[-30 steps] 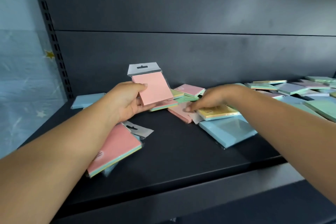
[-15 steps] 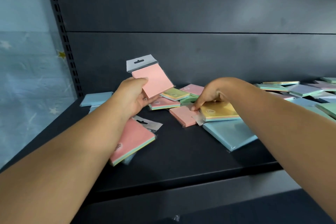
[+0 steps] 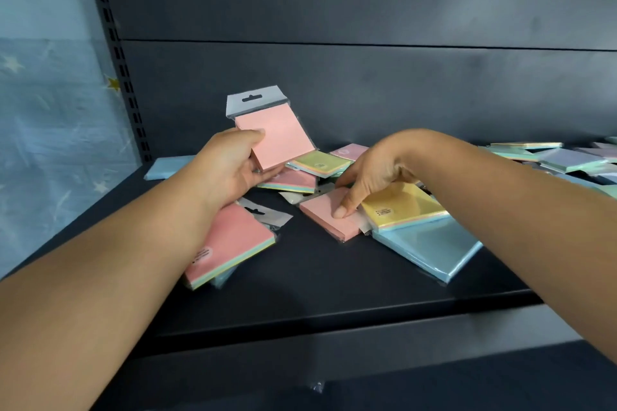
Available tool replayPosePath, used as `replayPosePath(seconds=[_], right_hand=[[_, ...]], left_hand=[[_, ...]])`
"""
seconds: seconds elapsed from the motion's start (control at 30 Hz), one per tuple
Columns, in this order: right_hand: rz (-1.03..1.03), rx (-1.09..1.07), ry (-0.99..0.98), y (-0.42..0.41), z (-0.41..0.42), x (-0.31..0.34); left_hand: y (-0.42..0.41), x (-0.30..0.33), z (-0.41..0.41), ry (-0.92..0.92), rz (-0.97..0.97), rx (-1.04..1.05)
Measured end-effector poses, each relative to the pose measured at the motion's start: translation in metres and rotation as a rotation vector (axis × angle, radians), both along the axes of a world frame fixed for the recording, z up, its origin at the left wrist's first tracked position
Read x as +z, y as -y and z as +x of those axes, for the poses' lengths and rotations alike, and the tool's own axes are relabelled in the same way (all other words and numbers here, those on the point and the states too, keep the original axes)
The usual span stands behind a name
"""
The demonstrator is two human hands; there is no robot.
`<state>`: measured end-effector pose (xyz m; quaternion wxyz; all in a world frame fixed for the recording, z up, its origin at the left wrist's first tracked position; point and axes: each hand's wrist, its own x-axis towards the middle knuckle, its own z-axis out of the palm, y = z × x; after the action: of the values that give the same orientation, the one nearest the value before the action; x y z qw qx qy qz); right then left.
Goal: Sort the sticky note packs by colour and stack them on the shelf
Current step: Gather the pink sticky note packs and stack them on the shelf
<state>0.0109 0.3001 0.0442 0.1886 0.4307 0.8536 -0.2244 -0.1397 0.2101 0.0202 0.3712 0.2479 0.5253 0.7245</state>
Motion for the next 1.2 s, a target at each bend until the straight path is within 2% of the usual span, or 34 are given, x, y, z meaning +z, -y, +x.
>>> replayPosePath(seconds=[0.1,0.2,0.33,0.47,0.67,0.83,0.93,1.2], right_hand=[[0.058,0.011,0.008,0.002,-0.003,-0.001],[0.007,-0.009,-0.066,0.004,0.0,-0.002],[-0.16,-0.108,-0.394,-0.005,0.01,-0.001],[-0.242,-0.268,-0.732,-0.018,0.015,0.0],[-0.113,-0.363,-1.08,-0.032,0.016,0.002],[-0.204,-0.434,-1.365,-0.007,-0.004,0.01],[-0.314,-0.41,-1.407,0.018,-0.03,0.017],[-0.454,-0.376,-1.297,0.082,-0.139,0.021]], left_hand=[[0.0,0.0,0.001,-0.017,-0.012,0.005],[-0.001,0.001,0.0,-0.005,-0.009,0.024],[-0.001,0.001,-0.003,-0.001,0.005,0.043],[0.004,0.009,-0.006,0.043,0.072,0.091],[0.035,0.025,-0.027,0.019,0.123,0.211],[0.088,0.028,-0.062,-0.041,0.11,0.346],[0.121,0.023,-0.085,-0.091,0.07,0.409],[0.172,-0.001,-0.137,-0.129,-0.003,0.527]])
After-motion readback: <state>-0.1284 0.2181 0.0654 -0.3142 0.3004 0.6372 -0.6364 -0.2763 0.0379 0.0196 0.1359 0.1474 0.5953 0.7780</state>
